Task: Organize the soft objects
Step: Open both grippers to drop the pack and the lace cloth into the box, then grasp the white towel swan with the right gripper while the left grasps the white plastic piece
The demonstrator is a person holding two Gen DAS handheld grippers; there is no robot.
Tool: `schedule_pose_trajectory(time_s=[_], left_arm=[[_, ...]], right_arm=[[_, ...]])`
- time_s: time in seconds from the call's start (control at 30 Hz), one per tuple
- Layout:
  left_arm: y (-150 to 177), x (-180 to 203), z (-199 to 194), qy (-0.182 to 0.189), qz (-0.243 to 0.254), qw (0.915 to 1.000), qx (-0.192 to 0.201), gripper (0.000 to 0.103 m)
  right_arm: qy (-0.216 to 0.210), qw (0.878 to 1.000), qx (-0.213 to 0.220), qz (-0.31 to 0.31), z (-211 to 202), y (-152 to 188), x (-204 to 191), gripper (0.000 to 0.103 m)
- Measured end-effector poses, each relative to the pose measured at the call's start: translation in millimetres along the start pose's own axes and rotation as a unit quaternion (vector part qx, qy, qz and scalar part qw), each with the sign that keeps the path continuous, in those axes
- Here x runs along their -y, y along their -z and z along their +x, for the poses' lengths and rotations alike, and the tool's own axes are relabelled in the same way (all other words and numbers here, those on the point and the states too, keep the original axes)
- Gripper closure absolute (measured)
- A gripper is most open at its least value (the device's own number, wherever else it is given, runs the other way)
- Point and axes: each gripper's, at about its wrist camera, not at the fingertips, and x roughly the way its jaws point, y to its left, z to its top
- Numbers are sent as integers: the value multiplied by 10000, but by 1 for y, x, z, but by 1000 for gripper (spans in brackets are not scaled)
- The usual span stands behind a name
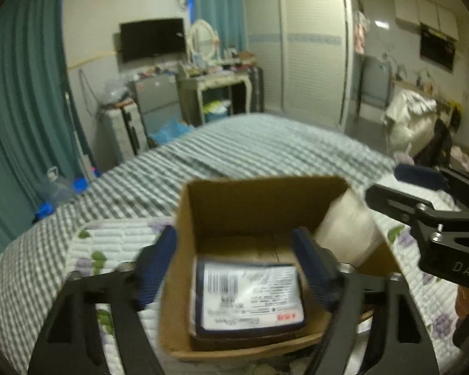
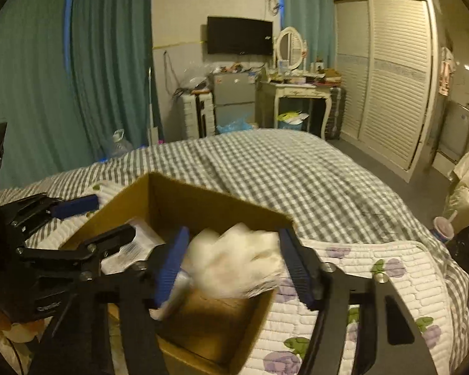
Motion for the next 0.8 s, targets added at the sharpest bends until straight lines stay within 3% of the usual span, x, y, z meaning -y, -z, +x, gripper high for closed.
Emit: schedule_pose_trajectory(time_s=[0.13,0.3,0.4,0.5,0.67,0.8], left_arm=[[-11,-4,-44,-53,-13,9997,243,21],[-19,-5,-134,-112,71,9970,769,21],[-16,-8,-180,-65,11,9947,1030,11],[-2,-9,-221,-40,18,9927,1207,9],[32,-11,-237,17,73,9949,1003,9],[71,-12,-223,-35,-29,9971,754,9]], right_arm=[[174,9997,144,5,-40,-11,-2,36],[399,9981,384,-266,-118,-20,-21,23],[529,9962,558,-407,-168,-18,-37,13],[655,9945,578,-574,-207,-8,-53,7],[656,9943,446,-712,-239,30,-77,5],[674,9952,198,-684,-229,71,-90,5]])
